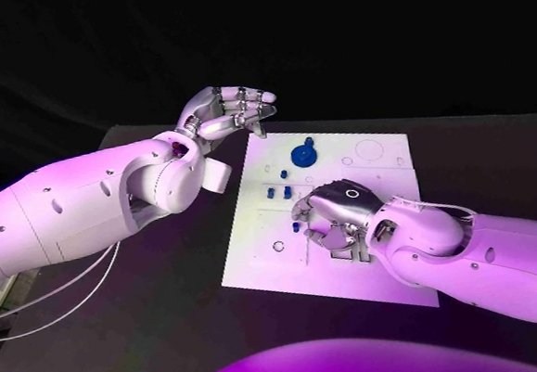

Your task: Assemble the parts on the task board

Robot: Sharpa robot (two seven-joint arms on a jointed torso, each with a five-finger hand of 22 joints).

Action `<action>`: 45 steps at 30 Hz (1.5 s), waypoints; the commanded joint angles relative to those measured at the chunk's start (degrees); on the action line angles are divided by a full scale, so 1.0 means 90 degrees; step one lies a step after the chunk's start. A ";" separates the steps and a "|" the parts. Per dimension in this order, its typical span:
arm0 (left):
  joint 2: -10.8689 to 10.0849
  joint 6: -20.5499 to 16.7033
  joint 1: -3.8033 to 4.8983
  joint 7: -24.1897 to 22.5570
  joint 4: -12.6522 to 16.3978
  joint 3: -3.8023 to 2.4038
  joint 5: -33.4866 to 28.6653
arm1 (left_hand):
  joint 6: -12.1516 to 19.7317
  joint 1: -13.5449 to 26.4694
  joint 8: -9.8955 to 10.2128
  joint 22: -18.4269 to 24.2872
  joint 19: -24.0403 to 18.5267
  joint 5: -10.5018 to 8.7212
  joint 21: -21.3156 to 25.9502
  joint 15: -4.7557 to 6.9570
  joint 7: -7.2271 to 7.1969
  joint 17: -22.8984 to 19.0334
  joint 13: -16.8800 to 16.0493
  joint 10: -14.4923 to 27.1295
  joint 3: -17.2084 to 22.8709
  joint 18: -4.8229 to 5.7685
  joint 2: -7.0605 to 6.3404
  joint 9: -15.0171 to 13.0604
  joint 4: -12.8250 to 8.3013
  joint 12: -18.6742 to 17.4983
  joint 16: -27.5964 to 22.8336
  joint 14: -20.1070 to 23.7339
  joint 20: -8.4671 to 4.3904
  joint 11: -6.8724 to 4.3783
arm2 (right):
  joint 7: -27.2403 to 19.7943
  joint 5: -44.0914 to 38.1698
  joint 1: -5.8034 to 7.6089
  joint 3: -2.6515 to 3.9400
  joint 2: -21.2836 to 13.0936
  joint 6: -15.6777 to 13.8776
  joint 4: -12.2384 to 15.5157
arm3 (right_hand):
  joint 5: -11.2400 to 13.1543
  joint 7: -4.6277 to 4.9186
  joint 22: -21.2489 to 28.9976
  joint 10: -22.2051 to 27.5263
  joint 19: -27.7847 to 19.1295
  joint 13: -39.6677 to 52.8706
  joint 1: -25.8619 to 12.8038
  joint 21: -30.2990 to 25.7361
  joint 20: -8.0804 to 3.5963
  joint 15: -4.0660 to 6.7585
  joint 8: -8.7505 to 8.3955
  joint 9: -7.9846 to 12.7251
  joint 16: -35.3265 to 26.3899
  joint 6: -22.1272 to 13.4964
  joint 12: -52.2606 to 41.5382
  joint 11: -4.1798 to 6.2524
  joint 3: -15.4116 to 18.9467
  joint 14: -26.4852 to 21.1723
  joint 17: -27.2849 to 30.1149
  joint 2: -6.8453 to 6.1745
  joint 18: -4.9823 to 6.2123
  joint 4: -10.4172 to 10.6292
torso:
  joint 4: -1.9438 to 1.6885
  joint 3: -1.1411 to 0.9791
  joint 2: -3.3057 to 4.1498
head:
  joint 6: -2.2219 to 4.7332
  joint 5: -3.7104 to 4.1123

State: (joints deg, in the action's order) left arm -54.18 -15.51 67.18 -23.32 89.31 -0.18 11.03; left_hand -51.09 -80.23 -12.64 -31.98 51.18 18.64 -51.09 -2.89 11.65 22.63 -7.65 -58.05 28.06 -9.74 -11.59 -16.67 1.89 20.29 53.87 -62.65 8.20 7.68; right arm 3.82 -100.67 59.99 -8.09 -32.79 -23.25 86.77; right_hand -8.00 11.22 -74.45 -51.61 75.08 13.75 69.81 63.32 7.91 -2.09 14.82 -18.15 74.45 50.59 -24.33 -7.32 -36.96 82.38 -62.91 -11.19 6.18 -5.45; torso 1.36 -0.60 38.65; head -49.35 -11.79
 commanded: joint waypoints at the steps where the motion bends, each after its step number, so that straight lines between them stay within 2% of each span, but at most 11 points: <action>1: -0.0003 0.0092 0.0002 -0.0061 0.0003 -0.0004 -0.0027 | 0.0028 0.0002 0.0018 -0.0010 -0.0051 0.0036 0.0020 0.0001 0.0005 0.0006 -0.0006 0.0041 -0.0006 -0.0078 0.0073 0.0005 -0.0034 0.0046 -0.0028 0.0058 -0.0005 -0.0019 | -0.0109 0.0130 0.0019 0.0013 -0.0143 -0.0210 0.0164 | -0.0031 -0.0010 -0.0005 0.0064 -0.0034 0.0001 -0.0009 -0.0013 0.0008 -0.0026 -0.0044 0.0013 -0.0020 -0.0040 -0.0030 0.0009 0.0057 -0.0018 -0.0020 -0.0072 -0.0023 0.0000 | 0.0000 -0.0001 -0.0003 | 0.0012 0.0017; 5: -0.0022 0.0075 0.0002 -0.0082 -0.0013 -0.0004 -0.0027 | 0.0029 -0.0004 0.0017 -0.0012 -0.0049 0.0038 0.0018 0.0002 0.0004 0.0008 -0.0008 0.0042 -0.0002 -0.0080 0.0080 0.0006 -0.0038 0.0051 -0.0025 0.0056 -0.0006 -0.0020 | -0.0205 0.0445 0.0127 0.0065 -0.0444 -0.0305 0.0425 | -0.0062 -0.0007 -0.0011 0.0093 -0.0030 -0.0005 -0.0017 -0.0009 0.0016 -0.0029 -0.0055 0.0018 -0.0018 -0.0055 -0.0045 0.0007 0.0077 -0.0024 -0.0013 -0.0068 -0.0023 0.0013 | 0.0010 0.0004 -0.0005 | 0.0035 0.0025; 9: -0.0034 0.0074 0.0002 -0.0090 -0.0016 -0.0003 -0.0027 | 0.0029 -0.0004 0.0017 -0.0012 -0.0049 0.0038 0.0018 0.0002 0.0004 0.0008 -0.0008 0.0042 -0.0002 -0.0080 0.0080 0.0006 -0.0038 0.0051 -0.0025 0.0056 -0.0006 -0.0020 | -0.0218 0.0781 0.0307 0.0136 -0.0817 -0.0258 0.0684 | -0.0082 -0.0003 -0.0021 0.0101 -0.0021 -0.0007 -0.0037 0.0002 0.0022 -0.0033 -0.0033 0.0010 0.0002 -0.0013 -0.0071 0.0004 0.0105 -0.0020 -0.0032 -0.0057 -0.0024 0.0039 | 0.0009 0.0004 -0.0005 | 0.0067 0.0086; 15: -0.0049 0.0084 0.0002 -0.0093 -0.0018 -0.0003 -0.0027 | 0.0029 -0.0011 0.0015 -0.0015 -0.0046 0.0038 0.0013 0.0004 0.0003 0.0012 -0.0011 0.0044 -0.0001 -0.0082 0.0086 0.0008 -0.0046 0.0061 -0.0020 0.0052 -0.0006 -0.0021 | -0.0167 0.1162 0.0720 0.0237 -0.1422 -0.0125 0.0879 | -0.0265 -0.0057 -0.0129 -0.0195 0.0101 -0.0012 -0.0073 0.0170 -0.0009 0.0025 -0.0130 0.0050 0.0095 -0.0194 -0.0238 0.0083 0.0219 0.0061 -0.0114 -0.0071 -0.0055 0.0112 | 0.0023 0.0007 -0.0013 | 0.0135 0.0221; 18: -0.0045 0.0092 0.0001 -0.0092 -0.0024 -0.0003 -0.0028 | 0.0029 -0.0011 0.0015 -0.0015 -0.0046 0.0038 0.0013 0.0004 0.0003 0.0012 -0.0011 0.0044 -0.0001 -0.0082 0.0086 0.0008 -0.0046 0.0061 -0.0020 0.0052 -0.0006 -0.0021 | -0.0110 0.1110 0.0881 0.0257 -0.1612 -0.0106 0.0836 | -0.0335 -0.0263 -0.0135 -0.0847 0.0121 -0.0038 -0.0074 0.0153 -0.0169 0.0235 -0.0241 0.0082 0.0067 -0.0645 -0.0324 0.0357 0.0363 0.0079 -0.0068 -0.0135 -0.0049 0.0177 | 0.0038 0.0009 -0.0023 | 0.0152 0.0246; 21: -0.0034 0.0106 0.0001 -0.0092 -0.0031 -0.0003 -0.0028 | 0.0029 -0.0011 0.0015 -0.0015 -0.0046 0.0038 0.0013 0.0004 0.0003 0.0012 -0.0011 0.0044 -0.0001 -0.0082 0.0086 0.0008 -0.0046 0.0061 -0.0020 0.0052 -0.0006 -0.0021 | -0.0069 0.0996 0.0958 0.0266 -0.1691 -0.0091 0.0757 | -0.0328 -0.0340 -0.0159 -0.1153 0.0156 0.0059 0.0004 0.0170 -0.0277 0.0335 -0.0094 0.0008 0.0058 -0.0766 -0.0423 0.0464 0.0498 0.0104 -0.0069 -0.0151 -0.0063 0.0190 | 0.0050 0.0003 -0.0028 | 0.0169 0.0249; 24: -0.0027 0.0117 0.0001 -0.0091 -0.0037 -0.0003 -0.0028 | 0.0029 -0.0013 0.0013 -0.0016 -0.0044 0.0038 0.0010 0.0004 0.0002 0.0014 -0.0013 0.0046 -0.0001 -0.0083 0.0088 0.0008 -0.0050 0.0067 -0.0018 0.0052 -0.0005 -0.0022 | -0.0012 0.0862 0.0994 0.0271 -0.1718 -0.0008 0.0698 | -0.0309 -0.0355 -0.0160 -0.1144 0.0162 0.0161 -0.0005 0.0153 -0.0308 0.0351 0.0034 -0.0053 0.0050 -0.0811 -0.0478 0.0474 0.0636 0.0115 -0.0066 -0.0198 -0.0068 0.0225 | 0.0036 -0.0005 -0.0024 | 0.0171 0.0264; 27: -0.0023 0.0119 0.0001 -0.0088 -0.0043 -0.0003 -0.0028 | 0.0029 -0.0013 0.0013 -0.0016 -0.0044 0.0038 0.0010 0.0004 0.0002 0.0014 -0.0013 0.0046 -0.0001 -0.0083 0.0088 0.0008 -0.0050 0.0067 -0.0018 0.0052 -0.0005 -0.0022 | 0.0081 0.0772 0.1013 0.0272 -0.1709 0.0167 0.0625 | -0.0358 -0.0349 -0.0115 -0.0896 0.0112 0.0299 -0.0057 0.0037 -0.0294 0.0320 0.0205 -0.0130 0.0005 -0.0879 -0.0522 0.0437 0.0852 0.0086 -0.0009 -0.0232 -0.0055 0.0319 | 0.0026 0.0002 -0.0025 | 0.0173 0.0281; 30: -0.0020 0.0115 0.0001 -0.0086 -0.0048 -0.0002 -0.0028 | 0.0029 -0.0013 0.0013 -0.0016 -0.0044 0.0038 0.0010 0.0004 0.0002 0.0014 -0.0013 0.0046 -0.0001 -0.0083 0.0088 0.0008 -0.0050 0.0067 -0.0018 0.0052 -0.0005 -0.0022 | 0.0196 0.0723 0.1024 0.0269 -0.1653 0.0437 0.0509 | -0.0323 -0.0306 -0.0069 -0.0554 0.0050 0.0557 -0.0038 -0.0107 -0.0252 0.0269 0.0505 -0.0248 -0.0020 -0.0938 -0.0712 0.0381 0.1130 0.0039 0.0035 -0.0214 -0.0034 0.0437 | 0.0025 0.0013 -0.0025 | 0.0189 0.0285; 37: -0.0017 0.0112 0.0001 -0.0081 -0.0053 -0.0002 -0.0028 | 0.0029 -0.0013 0.0013 -0.0016 -0.0044 0.0038 0.0010 0.0004 0.0002 0.0014 -0.0013 0.0046 -0.0001 -0.0083 0.0088 0.0008 -0.0050 0.0067 -0.0018 0.0052 -0.0005 -0.0022 | 0.0313 0.0730 0.0988 0.0228 -0.1453 0.0939 0.0256 | -0.0376 -0.0269 -0.0002 0.0085 -0.0062 0.0925 -0.0026 -0.0352 -0.0184 0.0205 0.0903 -0.0347 -0.0017 -0.0961 -0.1112 0.0312 0.1529 -0.0067 0.0096 -0.0168 0.0002 0.0662 | 0.0025 0.0005 -0.0014 | 0.0164 0.0265; 45: -0.0014 0.0110 0.0000 -0.0076 -0.0054 -0.0002 -0.0028 | 0.0027 -0.0012 0.0010 -0.0019 -0.0044 0.0038 0.0006 0.0004 0.0002 0.0017 -0.0016 0.0050 -0.0001 -0.0083 0.0094 0.0009 -0.0052 0.0078 -0.0016 0.0053 -0.0004 -0.0022 | 0.0297 0.0839 0.0901 0.0186 -0.1314 0.1159 0.0141 | -0.0432 -0.0225 0.0003 0.0340 -0.0086 0.1007 -0.0016 -0.0424 -0.0132 0.0130 0.1040 -0.0338 0.0008 -0.0683 -0.1245 0.0215 0.1618 -0.0098 0.0109 -0.0133 0.0007 0.0775 | 0.0025 0.0009 -0.0011 | 0.0140 0.0251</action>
State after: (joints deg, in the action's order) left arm -54.44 -15.38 67.18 -23.44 88.75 -0.16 11.03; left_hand -51.10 -80.46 -12.64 -32.07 51.18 18.64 -51.09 -2.89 11.65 22.72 -7.75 -57.85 28.06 -9.75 -11.36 -16.63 1.89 20.80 53.87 -62.65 8.20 7.47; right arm 5.91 -93.07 68.23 -6.39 -44.75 -15.99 88.18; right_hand -11.54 9.13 -74.46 -48.91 74.54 22.75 69.54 59.69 6.56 -0.78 23.96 -21.27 74.44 44.15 -35.15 -5.44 -22.68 81.59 -62.01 -12.68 6.19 1.43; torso 1.58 -0.51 38.52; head -47.99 -9.48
